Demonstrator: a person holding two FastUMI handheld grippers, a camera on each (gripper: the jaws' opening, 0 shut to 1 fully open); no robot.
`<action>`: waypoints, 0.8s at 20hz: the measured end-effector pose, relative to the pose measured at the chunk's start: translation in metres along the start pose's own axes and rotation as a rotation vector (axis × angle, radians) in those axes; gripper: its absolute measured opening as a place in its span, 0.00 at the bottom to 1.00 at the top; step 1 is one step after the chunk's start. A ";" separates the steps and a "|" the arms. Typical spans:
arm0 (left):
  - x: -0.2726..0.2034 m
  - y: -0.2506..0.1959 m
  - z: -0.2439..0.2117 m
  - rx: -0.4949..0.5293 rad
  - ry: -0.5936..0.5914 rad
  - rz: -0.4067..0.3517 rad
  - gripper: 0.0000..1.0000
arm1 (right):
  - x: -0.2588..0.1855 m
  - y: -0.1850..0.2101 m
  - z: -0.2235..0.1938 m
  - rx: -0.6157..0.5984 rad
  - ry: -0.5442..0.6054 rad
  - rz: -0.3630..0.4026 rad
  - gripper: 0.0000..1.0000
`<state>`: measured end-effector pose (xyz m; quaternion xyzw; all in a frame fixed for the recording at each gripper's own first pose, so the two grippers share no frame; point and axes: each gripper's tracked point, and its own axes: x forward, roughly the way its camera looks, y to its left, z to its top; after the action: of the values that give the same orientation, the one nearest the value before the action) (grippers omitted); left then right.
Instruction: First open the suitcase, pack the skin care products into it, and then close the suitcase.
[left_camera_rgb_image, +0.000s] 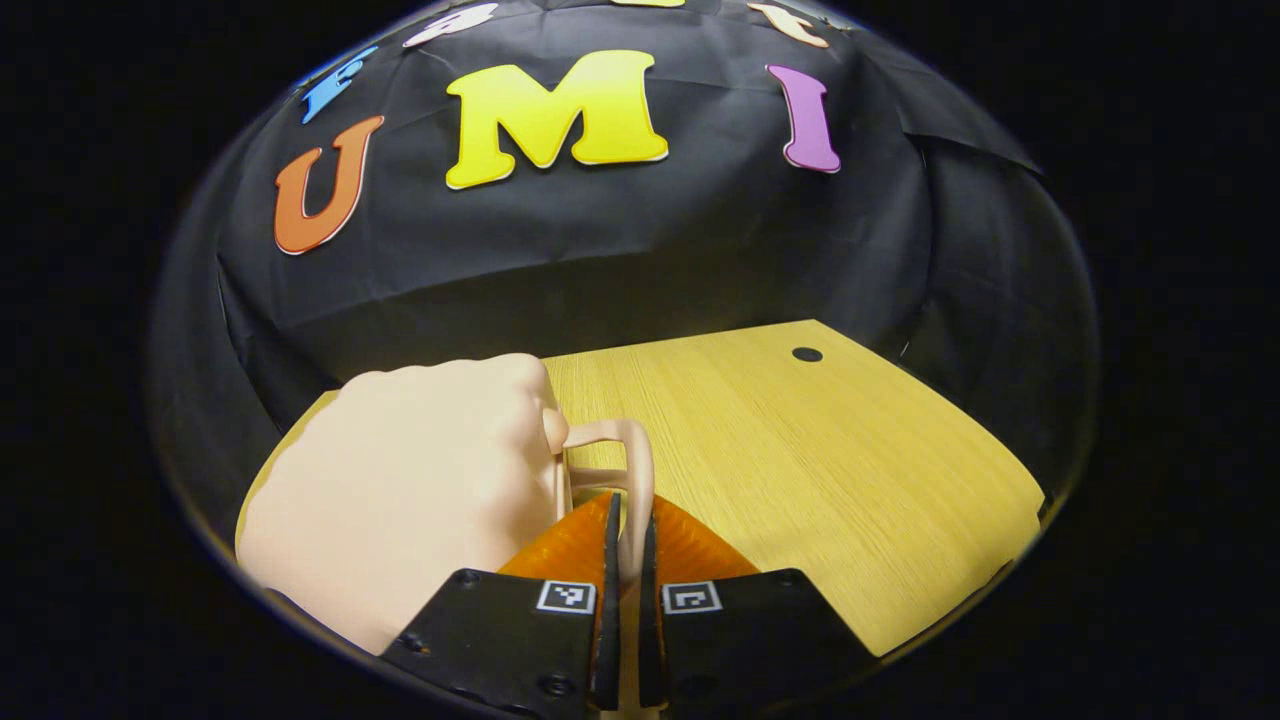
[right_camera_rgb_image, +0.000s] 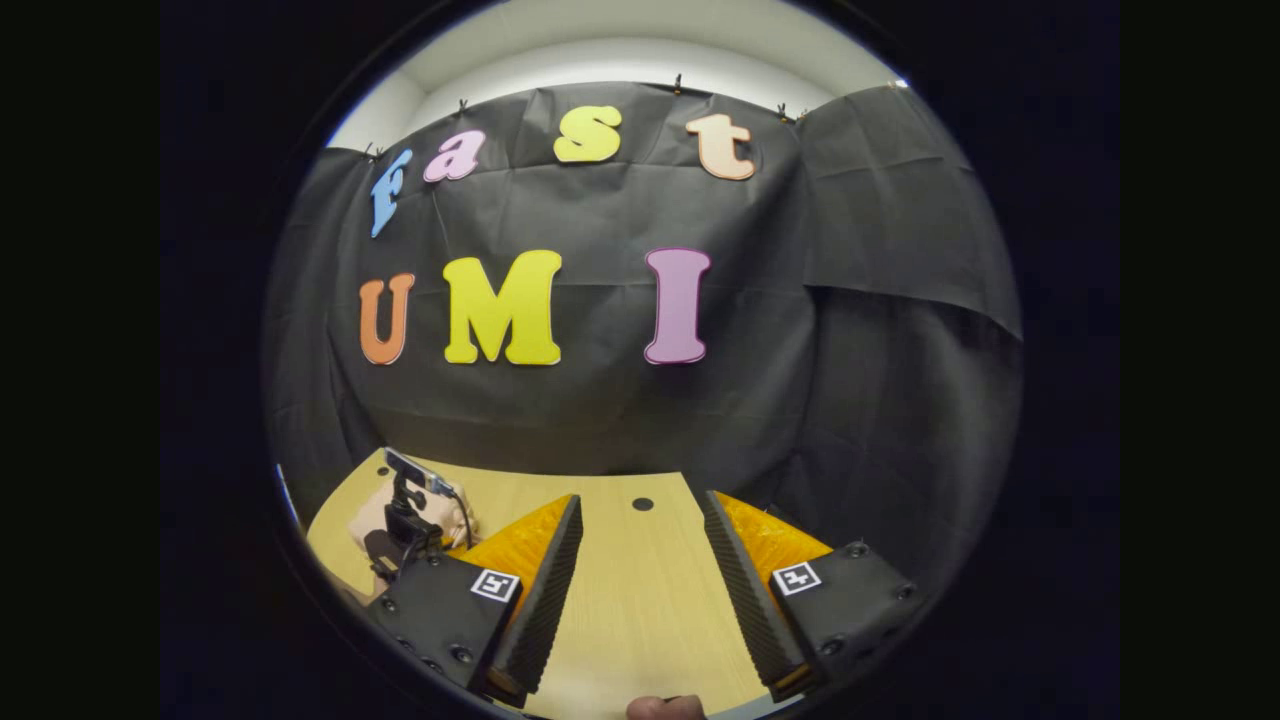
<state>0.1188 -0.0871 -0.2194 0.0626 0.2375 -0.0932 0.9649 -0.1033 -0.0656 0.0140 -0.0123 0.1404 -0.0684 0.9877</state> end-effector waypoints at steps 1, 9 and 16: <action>0.001 -0.003 -0.002 -0.005 0.014 0.001 0.12 | 0.003 0.002 -0.002 0.000 0.006 0.009 0.74; -0.046 -0.040 0.004 -0.094 0.065 -0.124 0.90 | 0.035 0.037 0.002 0.006 -0.001 0.133 0.74; -0.131 0.033 0.125 -0.162 -0.255 0.066 0.98 | 0.068 0.083 0.024 0.012 -0.105 0.166 0.70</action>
<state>0.0676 -0.0558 -0.0454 -0.0200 0.1177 -0.0491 0.9916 -0.0208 0.0070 0.0151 0.0017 0.0887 0.0134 0.9960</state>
